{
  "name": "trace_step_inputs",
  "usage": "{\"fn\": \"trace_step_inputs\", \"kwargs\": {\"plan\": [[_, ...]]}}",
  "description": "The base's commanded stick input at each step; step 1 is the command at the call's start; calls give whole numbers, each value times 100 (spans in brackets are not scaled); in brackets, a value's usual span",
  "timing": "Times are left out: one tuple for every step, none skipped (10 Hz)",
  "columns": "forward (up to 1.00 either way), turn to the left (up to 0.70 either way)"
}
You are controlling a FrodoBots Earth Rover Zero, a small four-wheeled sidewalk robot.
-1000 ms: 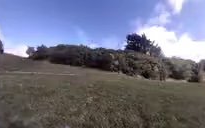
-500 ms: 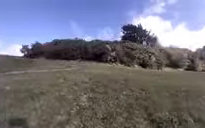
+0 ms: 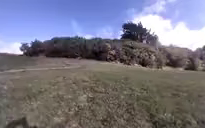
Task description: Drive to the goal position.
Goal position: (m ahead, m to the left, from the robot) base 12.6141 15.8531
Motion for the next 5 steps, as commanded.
{"fn": "trace_step_inputs", "kwargs": {"plan": [[66, 0], [70, 0], [70, 0], [70, 0], [70, 0]]}}
